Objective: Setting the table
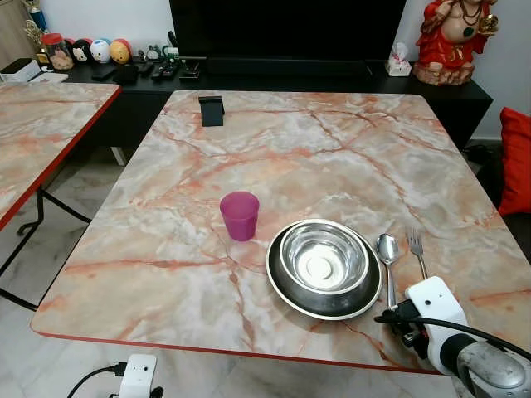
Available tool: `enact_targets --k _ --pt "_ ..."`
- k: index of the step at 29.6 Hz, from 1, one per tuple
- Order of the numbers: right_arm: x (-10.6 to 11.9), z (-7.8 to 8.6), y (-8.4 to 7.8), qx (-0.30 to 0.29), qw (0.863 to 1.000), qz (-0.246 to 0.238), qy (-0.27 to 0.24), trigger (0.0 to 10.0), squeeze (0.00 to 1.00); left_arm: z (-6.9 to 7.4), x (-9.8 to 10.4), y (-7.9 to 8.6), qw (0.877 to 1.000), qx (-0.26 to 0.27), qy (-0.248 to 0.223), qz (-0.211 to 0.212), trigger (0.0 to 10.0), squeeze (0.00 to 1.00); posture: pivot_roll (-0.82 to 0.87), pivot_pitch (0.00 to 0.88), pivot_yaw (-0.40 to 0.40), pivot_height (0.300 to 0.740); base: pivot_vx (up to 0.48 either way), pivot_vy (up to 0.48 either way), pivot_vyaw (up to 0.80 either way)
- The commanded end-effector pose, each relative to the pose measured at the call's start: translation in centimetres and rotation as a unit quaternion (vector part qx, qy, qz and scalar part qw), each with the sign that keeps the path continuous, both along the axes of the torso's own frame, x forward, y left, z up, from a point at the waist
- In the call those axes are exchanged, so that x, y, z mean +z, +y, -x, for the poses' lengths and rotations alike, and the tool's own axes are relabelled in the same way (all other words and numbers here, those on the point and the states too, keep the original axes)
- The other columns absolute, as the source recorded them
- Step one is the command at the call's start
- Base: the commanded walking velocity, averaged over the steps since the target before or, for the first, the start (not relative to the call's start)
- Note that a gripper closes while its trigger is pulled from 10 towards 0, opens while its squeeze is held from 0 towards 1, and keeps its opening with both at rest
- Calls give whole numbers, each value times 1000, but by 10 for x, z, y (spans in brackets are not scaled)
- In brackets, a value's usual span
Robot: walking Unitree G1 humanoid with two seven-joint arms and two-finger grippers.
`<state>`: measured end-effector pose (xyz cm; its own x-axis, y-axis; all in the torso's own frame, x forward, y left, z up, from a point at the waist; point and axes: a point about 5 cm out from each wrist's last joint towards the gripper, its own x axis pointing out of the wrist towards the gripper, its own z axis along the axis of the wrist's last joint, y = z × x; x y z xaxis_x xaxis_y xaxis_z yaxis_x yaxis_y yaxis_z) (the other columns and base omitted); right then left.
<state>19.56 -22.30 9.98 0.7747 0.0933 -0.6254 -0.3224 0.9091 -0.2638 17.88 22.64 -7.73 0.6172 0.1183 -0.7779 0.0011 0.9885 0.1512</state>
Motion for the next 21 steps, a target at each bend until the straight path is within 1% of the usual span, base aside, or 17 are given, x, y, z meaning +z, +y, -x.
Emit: enact_targets --k 1,6,21 --pt "0 1 -5 -7 1000 6 4 10000 0 4 -2 1 1000 1 14 -4 10000 0 -58 38 18 740 0 0 0" --pt "0 1 -8 -11 1000 9 2 10000 0 3 -2 2 1000 1 12 -4 10000 0 -56 38 16 740 0 0 0" --pt "0 1 -9 -18 1000 6 1 10000 0 1 -1 -1 1000 -1 9 -3 10000 0 -58 37 17 740 0 0 0"
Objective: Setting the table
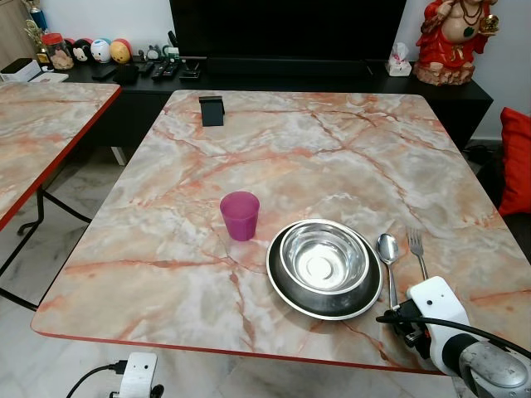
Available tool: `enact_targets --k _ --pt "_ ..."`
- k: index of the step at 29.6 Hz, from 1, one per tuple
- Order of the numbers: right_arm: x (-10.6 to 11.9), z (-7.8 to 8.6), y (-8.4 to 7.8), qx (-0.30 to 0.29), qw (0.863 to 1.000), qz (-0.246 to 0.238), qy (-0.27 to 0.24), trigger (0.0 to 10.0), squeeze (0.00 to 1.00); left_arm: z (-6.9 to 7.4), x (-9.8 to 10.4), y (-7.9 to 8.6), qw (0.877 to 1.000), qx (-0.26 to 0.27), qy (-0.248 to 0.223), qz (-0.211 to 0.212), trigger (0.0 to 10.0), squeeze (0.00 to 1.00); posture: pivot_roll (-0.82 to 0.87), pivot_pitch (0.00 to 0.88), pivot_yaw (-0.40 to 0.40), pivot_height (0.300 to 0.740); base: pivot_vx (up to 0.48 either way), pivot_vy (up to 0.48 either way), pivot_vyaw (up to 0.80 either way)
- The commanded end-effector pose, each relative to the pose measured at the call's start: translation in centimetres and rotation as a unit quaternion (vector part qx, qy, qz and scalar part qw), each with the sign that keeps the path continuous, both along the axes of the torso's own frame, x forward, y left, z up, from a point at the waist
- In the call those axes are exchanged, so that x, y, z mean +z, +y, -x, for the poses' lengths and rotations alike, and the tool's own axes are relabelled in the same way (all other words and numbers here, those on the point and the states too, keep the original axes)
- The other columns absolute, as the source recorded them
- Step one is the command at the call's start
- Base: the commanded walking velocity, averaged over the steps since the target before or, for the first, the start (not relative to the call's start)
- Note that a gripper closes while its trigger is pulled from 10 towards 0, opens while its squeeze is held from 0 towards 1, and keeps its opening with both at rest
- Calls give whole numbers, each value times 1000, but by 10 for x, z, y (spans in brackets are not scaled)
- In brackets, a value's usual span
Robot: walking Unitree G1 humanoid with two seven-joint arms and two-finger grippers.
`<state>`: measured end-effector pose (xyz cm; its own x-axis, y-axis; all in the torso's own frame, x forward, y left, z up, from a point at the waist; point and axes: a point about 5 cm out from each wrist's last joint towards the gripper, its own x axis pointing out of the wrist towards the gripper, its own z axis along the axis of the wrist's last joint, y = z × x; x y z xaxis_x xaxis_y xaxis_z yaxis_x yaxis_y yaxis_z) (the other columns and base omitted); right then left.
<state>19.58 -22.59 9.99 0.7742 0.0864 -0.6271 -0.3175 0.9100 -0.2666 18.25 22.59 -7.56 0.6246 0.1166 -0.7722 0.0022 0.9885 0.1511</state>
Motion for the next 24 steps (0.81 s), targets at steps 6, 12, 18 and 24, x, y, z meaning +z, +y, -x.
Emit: enact_targets --k 6,12,18,24 --pt "-1 3 -6 -17 1000 4 3 10000 0 4 -2 0 1000 -1 13 -3 10000 0 -59 37 19 740 0 0 0" --pt "0 1 -4 -17 1000 1 -1 10000 0 4 -2 0 1000 -1 11 -3 10000 0 -56 38 18 740 0 0 0" --pt "9 -6 -1 -32 998 -25 -46 10000 0 4 -2 0 1000 -2 10 -3 10000 0 -55 38 20 740 0 0 0" --pt "22 -20 -6 -88 989 -57 -108 10000 0 3 -2 0 1000 -3 10 -3 10000 0 -54 38 20 740 0 0 0"
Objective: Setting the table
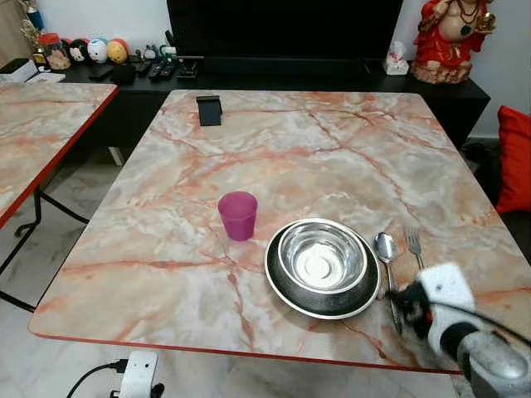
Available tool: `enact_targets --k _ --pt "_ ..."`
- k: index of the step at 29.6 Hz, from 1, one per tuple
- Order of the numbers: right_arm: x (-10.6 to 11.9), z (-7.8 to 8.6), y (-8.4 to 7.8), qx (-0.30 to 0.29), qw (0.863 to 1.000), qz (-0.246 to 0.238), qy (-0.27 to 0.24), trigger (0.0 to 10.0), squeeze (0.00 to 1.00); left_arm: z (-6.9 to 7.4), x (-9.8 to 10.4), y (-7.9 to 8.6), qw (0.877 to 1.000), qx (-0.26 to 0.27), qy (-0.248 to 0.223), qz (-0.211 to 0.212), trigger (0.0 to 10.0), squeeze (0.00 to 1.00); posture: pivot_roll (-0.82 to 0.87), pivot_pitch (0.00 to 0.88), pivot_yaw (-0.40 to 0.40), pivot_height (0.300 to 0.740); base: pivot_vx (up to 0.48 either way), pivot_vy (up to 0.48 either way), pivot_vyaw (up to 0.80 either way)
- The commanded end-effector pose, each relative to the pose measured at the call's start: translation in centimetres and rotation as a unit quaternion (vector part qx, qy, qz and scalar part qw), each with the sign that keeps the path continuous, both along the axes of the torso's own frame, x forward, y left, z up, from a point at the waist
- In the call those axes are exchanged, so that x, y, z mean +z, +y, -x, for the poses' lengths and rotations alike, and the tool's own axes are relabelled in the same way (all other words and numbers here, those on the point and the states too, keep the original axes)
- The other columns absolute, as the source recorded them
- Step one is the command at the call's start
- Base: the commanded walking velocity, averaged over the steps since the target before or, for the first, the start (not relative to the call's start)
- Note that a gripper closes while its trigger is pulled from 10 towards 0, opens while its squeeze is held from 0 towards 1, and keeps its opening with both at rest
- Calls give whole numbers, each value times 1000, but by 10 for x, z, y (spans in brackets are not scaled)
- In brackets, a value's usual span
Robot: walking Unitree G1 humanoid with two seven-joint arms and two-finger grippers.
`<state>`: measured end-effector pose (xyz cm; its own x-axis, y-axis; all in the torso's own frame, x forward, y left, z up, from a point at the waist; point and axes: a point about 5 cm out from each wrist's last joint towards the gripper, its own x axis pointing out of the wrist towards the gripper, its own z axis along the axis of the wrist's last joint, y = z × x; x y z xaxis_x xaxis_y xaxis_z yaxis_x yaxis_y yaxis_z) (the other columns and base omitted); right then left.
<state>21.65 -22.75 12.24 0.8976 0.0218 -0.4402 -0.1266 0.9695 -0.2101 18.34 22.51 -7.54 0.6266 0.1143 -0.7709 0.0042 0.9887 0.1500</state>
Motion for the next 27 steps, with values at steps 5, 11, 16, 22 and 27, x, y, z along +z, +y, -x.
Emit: enact_targets --k 5,11,16,22,27 --pt "10 -4 -12 -46 998 13 -46 10000 0 4 -2 1 1000 0 11 -4 10000 0 -52 37 20 740 0 0 0" --pt "35 -14 -37 -161 969 36 -182 10000 0 4 -2 1 1000 -1 11 -5 10000 0 -57 33 21 740 0 0 0" --pt "28 -1 -54 -244 939 57 -235 10000 0 5 -2 3 1000 2 7 -9 10000 0 -47 22 22 740 0 0 0" --pt "21 34 -85 -351 894 133 -246 10000 0 7 -2 7 1000 5 5 -13 10000 0 -61 0 33 740 0 0 0" --pt "19 45 -96 -378 881 135 -250 10000 0 9 -2 7 1000 1 7 -15 10000 0 -70 0 38 740 0 0 0"
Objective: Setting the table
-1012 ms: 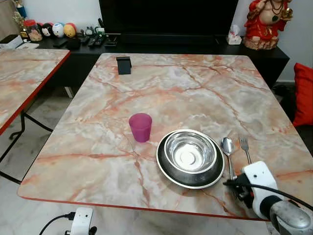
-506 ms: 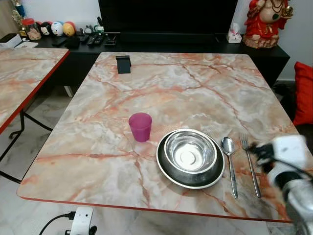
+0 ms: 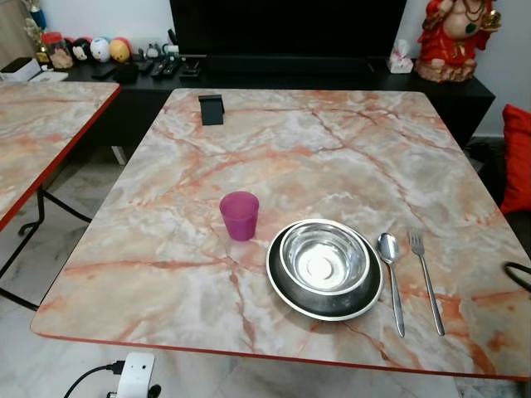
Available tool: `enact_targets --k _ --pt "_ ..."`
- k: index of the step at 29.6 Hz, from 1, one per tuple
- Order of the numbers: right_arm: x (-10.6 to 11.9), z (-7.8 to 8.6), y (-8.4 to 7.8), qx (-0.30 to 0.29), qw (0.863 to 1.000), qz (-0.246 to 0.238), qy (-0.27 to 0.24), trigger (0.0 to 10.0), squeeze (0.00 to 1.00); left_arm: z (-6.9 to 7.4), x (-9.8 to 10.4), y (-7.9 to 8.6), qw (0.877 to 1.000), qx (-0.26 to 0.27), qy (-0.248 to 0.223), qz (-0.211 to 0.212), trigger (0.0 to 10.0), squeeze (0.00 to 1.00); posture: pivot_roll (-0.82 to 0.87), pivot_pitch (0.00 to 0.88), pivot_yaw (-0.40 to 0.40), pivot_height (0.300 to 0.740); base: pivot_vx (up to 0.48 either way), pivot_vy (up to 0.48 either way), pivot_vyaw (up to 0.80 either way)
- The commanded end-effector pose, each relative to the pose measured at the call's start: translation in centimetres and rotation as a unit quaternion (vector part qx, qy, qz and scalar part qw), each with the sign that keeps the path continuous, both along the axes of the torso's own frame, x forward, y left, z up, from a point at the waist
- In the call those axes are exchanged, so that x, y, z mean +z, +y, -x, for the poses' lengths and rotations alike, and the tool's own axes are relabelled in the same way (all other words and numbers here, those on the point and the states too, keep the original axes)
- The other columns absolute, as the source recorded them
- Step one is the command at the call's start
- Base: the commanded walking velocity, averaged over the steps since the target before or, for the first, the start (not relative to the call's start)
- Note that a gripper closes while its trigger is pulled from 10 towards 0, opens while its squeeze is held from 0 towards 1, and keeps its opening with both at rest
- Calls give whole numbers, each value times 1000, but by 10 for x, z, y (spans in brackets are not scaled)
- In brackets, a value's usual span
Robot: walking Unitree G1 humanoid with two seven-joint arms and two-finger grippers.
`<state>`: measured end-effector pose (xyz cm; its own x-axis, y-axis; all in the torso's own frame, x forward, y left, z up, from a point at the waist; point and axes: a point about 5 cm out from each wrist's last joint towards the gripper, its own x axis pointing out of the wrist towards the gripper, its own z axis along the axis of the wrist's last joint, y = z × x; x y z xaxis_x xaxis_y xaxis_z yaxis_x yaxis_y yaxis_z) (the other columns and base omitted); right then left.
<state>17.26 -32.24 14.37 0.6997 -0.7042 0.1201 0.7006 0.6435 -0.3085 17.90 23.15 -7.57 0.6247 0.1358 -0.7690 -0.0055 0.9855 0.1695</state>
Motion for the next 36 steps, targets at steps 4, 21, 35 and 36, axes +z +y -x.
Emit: enact_targets --k 4,21,35,36 --pt "-2 -6 6 21 1000 -10 -17 10000 0 6 -3 0 1000 -8 9 -7 10000 0 -69 0 36 740 0 0 0" --pt "6 -38 34 110 993 -17 -46 10000 0 4 -2 1 1000 14 1 -3 10000 0 -47 0 21 740 0 227 0" --pt "17 -54 49 159 986 9 -52 10000 0 5 -2 3 1000 22 7 -4 10000 0 -38 0 18 740 0 433 150" --pt "17 -54 49 159 986 9 -52 10000 0 5 -2 3 1000 22 7 -4 10000 0 -38 0 18 740 0 394 800"
